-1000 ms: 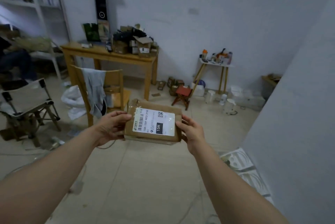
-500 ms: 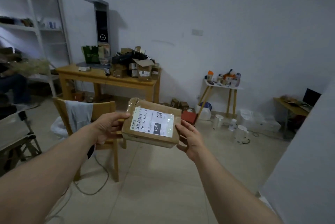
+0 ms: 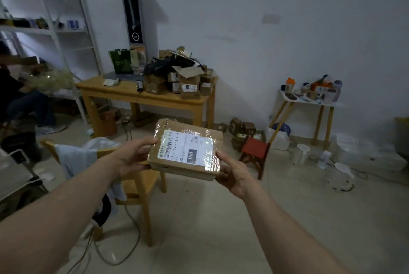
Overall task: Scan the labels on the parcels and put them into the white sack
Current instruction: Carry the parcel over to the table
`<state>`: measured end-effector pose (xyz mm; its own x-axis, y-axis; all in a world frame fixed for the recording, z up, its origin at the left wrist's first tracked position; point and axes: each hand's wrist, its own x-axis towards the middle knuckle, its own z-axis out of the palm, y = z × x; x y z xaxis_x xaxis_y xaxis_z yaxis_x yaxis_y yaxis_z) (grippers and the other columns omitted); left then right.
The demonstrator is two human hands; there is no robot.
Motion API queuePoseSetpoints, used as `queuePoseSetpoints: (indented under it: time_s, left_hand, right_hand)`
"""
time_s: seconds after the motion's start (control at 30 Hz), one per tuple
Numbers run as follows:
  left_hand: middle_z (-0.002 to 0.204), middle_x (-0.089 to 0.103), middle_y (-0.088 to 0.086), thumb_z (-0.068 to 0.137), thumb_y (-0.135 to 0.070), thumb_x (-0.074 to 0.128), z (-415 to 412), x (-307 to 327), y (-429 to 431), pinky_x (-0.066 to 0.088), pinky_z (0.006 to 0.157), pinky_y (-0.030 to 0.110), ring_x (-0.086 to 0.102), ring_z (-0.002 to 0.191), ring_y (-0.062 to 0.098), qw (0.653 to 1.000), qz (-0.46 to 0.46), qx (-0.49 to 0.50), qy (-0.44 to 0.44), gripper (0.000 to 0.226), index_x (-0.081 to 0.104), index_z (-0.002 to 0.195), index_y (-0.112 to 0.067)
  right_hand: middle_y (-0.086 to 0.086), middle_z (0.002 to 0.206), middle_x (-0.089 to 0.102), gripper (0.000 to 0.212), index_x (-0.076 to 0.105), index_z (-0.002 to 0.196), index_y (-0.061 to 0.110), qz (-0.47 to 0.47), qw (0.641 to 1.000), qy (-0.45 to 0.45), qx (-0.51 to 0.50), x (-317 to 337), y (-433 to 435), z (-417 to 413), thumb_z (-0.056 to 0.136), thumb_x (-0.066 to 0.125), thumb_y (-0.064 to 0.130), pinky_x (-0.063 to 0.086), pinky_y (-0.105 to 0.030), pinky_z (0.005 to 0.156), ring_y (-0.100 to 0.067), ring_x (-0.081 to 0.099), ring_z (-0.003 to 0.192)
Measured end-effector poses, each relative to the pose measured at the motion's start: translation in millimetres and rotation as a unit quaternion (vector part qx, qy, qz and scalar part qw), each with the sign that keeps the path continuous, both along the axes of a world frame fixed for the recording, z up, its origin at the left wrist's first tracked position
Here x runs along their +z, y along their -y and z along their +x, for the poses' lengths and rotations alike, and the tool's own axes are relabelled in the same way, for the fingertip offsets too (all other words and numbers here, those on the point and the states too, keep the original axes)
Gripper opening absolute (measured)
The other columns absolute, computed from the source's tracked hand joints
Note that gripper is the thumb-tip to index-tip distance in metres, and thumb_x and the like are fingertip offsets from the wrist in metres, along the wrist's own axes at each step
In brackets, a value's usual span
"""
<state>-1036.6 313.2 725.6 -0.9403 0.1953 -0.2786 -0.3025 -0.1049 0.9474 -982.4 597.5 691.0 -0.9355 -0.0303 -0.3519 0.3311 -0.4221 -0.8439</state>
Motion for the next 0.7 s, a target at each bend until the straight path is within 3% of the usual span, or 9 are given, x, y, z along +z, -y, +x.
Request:
queuePoseSetpoints:
  time_s: [0.13, 0.23, 0.3, 0.37, 0.43, 0.53, 0.63, 0.7]
  left_hand:
    - [0.102, 0.074, 0.011, 0.052, -0.037, 0.082, -79, -12, -12, 0.053, 0.081, 0.042, 0.062, 0.110, 0.030, 1.000, -0.014, 0.010, 0.002, 0.068, 0.062, 0.112, -0.012]
    - [0.103, 0.074, 0.009, 0.058, -0.045, 0.077, -139, -22, -18, 0.051, 0.085, 0.042, 0.059, 0.113, 0.029, 1.000, -0.011, 0.008, -0.011, 0.060, 0.065, 0.108, -0.015]
    - [0.119, 0.067, 0.012, 0.058, -0.055, 0.075, -183, -27, -18, 0.046, 0.096, 0.046, 0.055, 0.118, 0.030, 1.000, -0.003, 0.029, -0.009, 0.075, 0.062, 0.119, -0.014]
    - [0.137, 0.052, 0.015, 0.060, -0.067, 0.068, -234, -34, -19, 0.036, 0.106, 0.052, 0.048, 0.127, 0.031, 0.998, 0.021, 0.057, 0.028, 0.098, 0.045, 0.139, -0.012]
    - [0.144, 0.042, 0.021, 0.057, -0.072, 0.065, -274, -45, -28, 0.032, 0.107, 0.055, 0.043, 0.131, 0.033, 0.993, 0.050, 0.073, 0.077, 0.115, 0.031, 0.147, -0.010]
    - [0.145, 0.040, 0.023, 0.045, -0.069, 0.071, -314, -59, -54, 0.034, 0.107, 0.056, 0.042, 0.132, 0.035, 0.987, 0.069, 0.049, 0.133, 0.133, 0.020, 0.151, -0.007]
    - [0.143, 0.043, 0.022, 0.044, -0.060, 0.079, -355, -70, -77, 0.038, 0.100, 0.057, 0.045, 0.129, 0.035, 0.985, 0.072, 0.034, 0.150, 0.134, 0.017, 0.150, -0.006]
    - [0.133, 0.053, 0.017, 0.042, -0.055, 0.083, -388, -79, -86, 0.042, 0.098, 0.055, 0.052, 0.122, 0.032, 0.987, 0.061, 0.040, 0.144, 0.117, 0.038, 0.138, -0.006]
  right_hand:
    - [-0.007, 0.079, 0.051, 0.044, 0.069, 0.092, 0.017, 0.010, 1.000, 0.022, 0.013, -23, -6, -80, 0.055, 0.081, 0.037, 0.050, -0.024, 0.061, -0.013, 0.039, 0.061]
    - [-0.007, 0.074, 0.066, 0.051, 0.069, 0.095, 0.016, 0.015, 0.999, 0.039, 0.010, -33, -5, -137, 0.051, 0.082, 0.038, 0.054, -0.028, 0.067, -0.016, 0.055, 0.068]
    - [-0.009, 0.081, 0.073, 0.058, 0.067, 0.103, 0.016, 0.014, 0.998, 0.050, -0.019, -35, -6, -179, 0.052, 0.081, 0.040, 0.052, -0.033, 0.076, -0.021, 0.062, 0.080]
    - [-0.017, 0.101, 0.070, 0.062, 0.066, 0.110, 0.017, -0.005, 0.996, 0.072, -0.045, -38, -4, -231, 0.055, 0.081, 0.040, 0.052, -0.037, 0.084, -0.026, 0.062, 0.092]
    - [-0.021, 0.114, 0.063, 0.064, 0.063, 0.115, 0.019, -0.034, 0.994, 0.085, -0.053, -41, 1, -275, 0.056, 0.083, 0.035, 0.054, -0.042, 0.089, -0.030, 0.062, 0.102]
    - [-0.021, 0.120, 0.058, 0.067, 0.059, 0.120, 0.020, -0.074, 0.992, 0.092, -0.054, -48, 11, -332, 0.059, 0.085, 0.025, 0.057, -0.047, 0.082, -0.035, 0.061, 0.108]
    - [-0.019, 0.128, 0.055, 0.070, 0.056, 0.125, 0.027, -0.084, 0.992, 0.088, -0.032, -53, 24, -389, 0.061, 0.084, 0.022, 0.059, -0.042, 0.073, -0.036, 0.058, 0.111]
    - [-0.019, 0.126, 0.057, 0.073, 0.054, 0.129, 0.027, -0.087, 0.992, 0.094, -0.003, -57, 31, -430, 0.062, 0.083, 0.023, 0.058, -0.037, 0.067, -0.034, 0.063, 0.104]
